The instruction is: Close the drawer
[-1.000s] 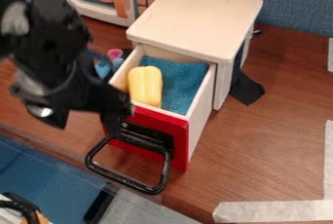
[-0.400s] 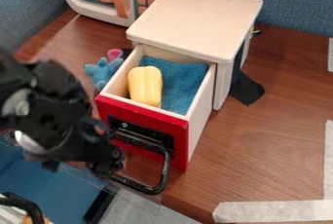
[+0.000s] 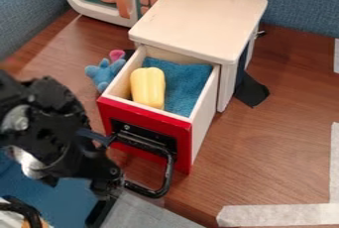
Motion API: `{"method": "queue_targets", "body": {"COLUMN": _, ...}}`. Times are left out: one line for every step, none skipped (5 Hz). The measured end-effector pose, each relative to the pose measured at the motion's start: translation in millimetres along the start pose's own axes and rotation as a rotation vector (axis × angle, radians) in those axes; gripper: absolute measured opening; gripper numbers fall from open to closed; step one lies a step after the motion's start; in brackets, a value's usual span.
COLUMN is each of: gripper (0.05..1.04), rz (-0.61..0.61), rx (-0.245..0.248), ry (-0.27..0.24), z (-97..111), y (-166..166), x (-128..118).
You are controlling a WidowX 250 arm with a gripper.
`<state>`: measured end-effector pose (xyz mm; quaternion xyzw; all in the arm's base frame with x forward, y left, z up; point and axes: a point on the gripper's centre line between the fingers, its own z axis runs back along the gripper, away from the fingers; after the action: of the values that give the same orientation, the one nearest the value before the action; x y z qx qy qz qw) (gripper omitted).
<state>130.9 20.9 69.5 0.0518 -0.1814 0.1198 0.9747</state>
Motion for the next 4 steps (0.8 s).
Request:
{"method": "queue_targets", "body": {"gripper": 1.001, "rz": -0.008, "rx": -0.016, "ry": 0.043, "z": -4, "y": -2, "x": -4}}
{"method": "queue_targets", "body": {"gripper": 1.001, "rz": -0.044, "rx": -0.032, "ry": 0.117, "z": -11, "y": -4, "x": -10}}
{"method": "queue_targets", "body": {"gripper": 1.001, "rz": -0.076, "rx": -0.028, "ry": 0.162, "z": -17, "y": -5, "x": -7}}
{"method": "queue_targets", "body": {"gripper": 1.001, "rz": -0.088, "rx": -0.023, "ry": 0.208, "z": -24, "y": -6, "x": -5}}
